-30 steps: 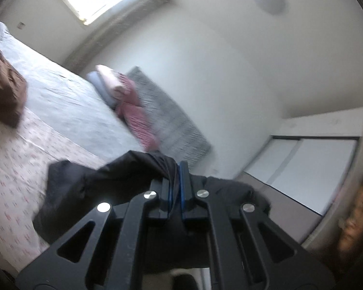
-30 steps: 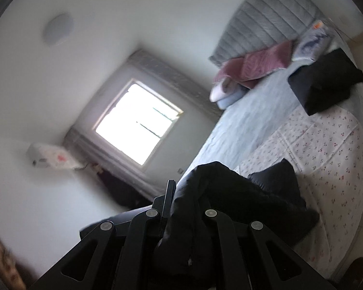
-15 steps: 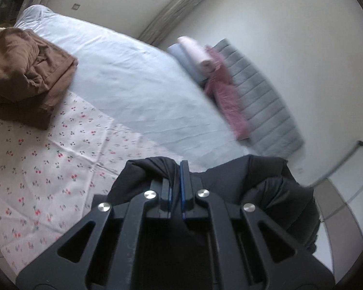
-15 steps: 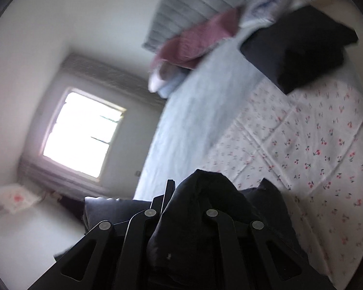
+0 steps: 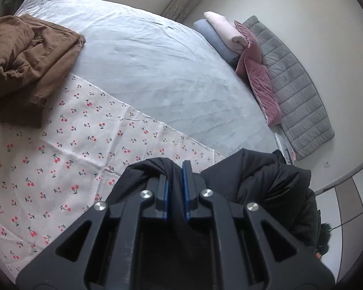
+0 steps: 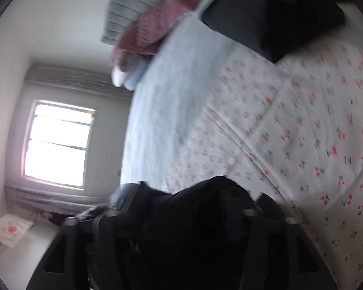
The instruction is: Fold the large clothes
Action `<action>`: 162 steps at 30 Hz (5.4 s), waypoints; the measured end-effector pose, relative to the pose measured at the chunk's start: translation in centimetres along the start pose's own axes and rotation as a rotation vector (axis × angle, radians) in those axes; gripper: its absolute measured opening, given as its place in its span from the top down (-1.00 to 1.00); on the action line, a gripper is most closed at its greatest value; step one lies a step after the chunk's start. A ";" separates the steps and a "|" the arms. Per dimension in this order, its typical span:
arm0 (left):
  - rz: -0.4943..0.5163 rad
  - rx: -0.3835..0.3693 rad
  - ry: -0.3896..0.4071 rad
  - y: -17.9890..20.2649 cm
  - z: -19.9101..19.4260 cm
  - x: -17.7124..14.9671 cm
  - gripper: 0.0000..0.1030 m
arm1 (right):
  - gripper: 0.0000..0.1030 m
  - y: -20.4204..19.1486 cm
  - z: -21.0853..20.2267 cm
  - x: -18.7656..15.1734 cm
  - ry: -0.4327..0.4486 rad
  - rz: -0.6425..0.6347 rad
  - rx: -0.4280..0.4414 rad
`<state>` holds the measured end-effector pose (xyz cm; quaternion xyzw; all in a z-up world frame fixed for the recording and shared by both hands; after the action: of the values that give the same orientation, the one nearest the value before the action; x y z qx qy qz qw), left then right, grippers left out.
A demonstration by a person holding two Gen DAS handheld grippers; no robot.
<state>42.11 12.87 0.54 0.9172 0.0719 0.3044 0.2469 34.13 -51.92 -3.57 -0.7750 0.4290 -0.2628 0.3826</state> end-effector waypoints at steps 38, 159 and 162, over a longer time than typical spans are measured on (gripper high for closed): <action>0.400 -0.057 -0.289 14.5 0.4 -11.4 0.64 | 0.79 -7.1 4.0 -16.0 -0.080 -0.526 -0.285; 0.502 0.361 -0.134 18.2 -16.4 -31.2 -0.98 | -0.75 -5.1 -11.6 -37.7 0.067 -0.910 -0.606; 0.512 0.373 -0.127 18.7 -16.7 -31.5 -0.98 | -0.75 -5.3 -12.0 -38.1 0.084 -0.920 -0.603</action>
<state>6.57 -5.45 4.95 0.9521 -0.1219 0.2805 -0.0060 8.90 -21.52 4.63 -0.9467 0.1170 -0.2988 -0.0281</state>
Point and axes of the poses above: each gripper's, at about its wrist camera, not at the fingertips, and z roughly the way its jaws point, y to its right, x to its top, the point moved 2 cm from there along z, roughly the way its jaws point, and after that the axes turned 9 degrees about z, right-handed, at the moved point
